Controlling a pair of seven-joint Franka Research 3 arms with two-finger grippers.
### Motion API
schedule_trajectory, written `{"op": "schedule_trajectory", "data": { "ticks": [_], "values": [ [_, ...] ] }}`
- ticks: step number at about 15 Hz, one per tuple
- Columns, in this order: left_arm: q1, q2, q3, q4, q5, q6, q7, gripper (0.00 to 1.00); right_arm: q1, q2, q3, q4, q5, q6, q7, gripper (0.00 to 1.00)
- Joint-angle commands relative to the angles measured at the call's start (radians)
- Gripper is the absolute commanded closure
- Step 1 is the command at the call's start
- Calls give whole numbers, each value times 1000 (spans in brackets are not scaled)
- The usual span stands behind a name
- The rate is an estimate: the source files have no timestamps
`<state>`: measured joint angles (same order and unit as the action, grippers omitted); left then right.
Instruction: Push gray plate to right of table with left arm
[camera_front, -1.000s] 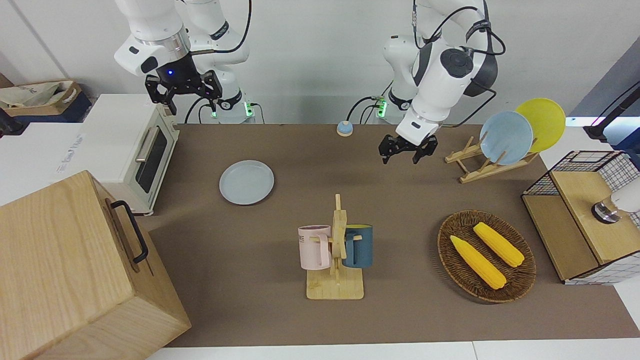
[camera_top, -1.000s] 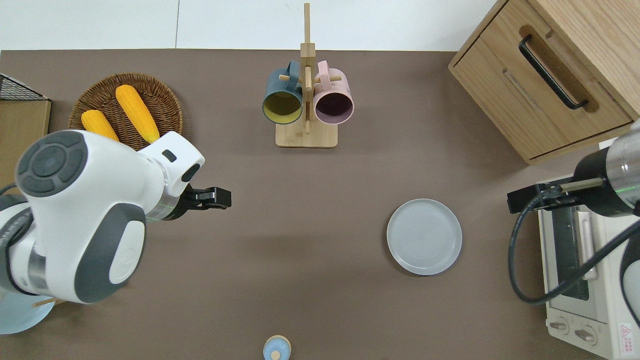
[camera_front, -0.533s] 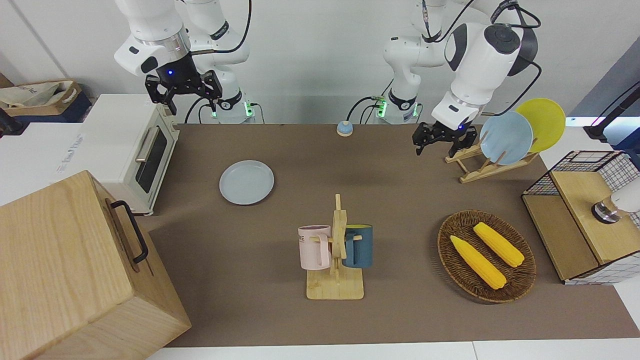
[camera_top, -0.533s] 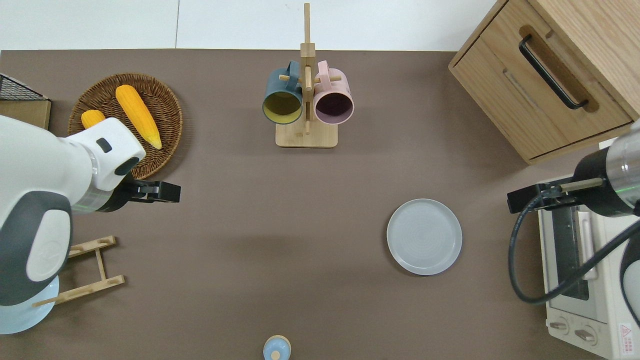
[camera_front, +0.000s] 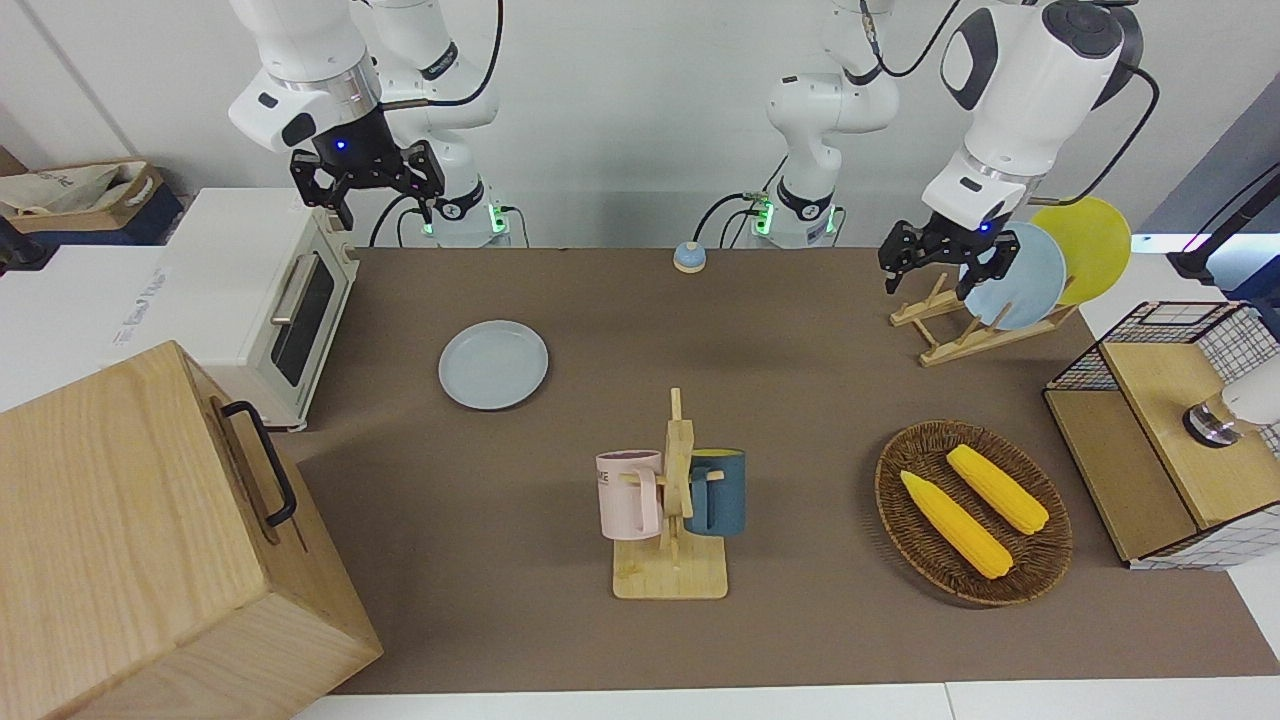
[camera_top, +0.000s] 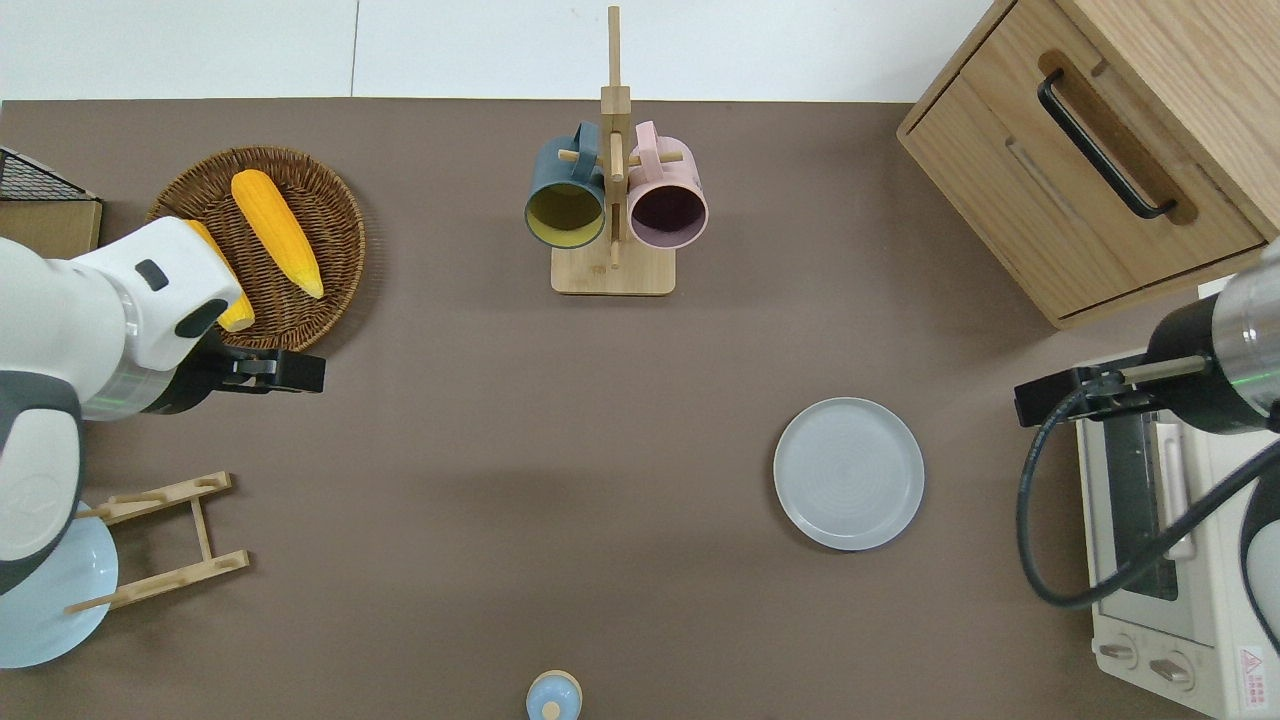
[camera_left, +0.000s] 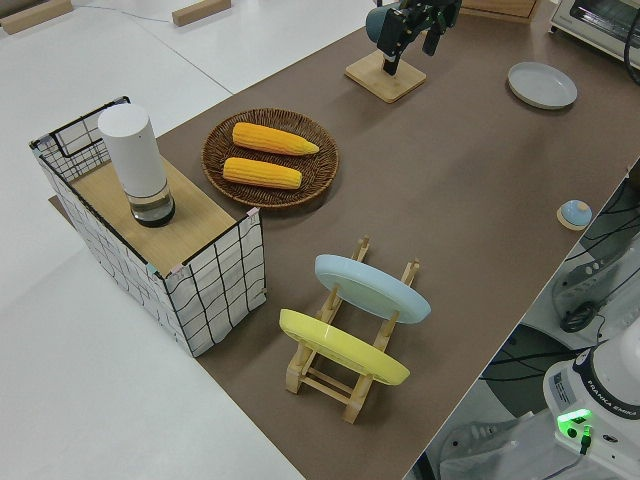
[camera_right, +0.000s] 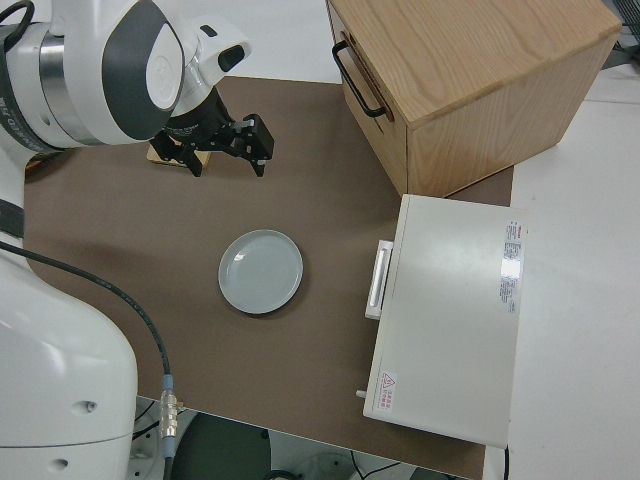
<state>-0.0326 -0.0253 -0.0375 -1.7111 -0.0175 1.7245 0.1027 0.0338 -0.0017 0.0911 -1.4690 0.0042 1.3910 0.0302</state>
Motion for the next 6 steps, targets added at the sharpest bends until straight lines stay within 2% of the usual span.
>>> {"op": "schedule_trajectory", "data": {
  "ticks": [1,6],
  "values": [
    [25,24,-8,47,21,-36,40,7,-11,-8,4,1,8,-12,-1,17],
    [23,24,-2,47,19,-34,37,9,-11,-8,6,1,8,-12,-3,17]
  ]
}}
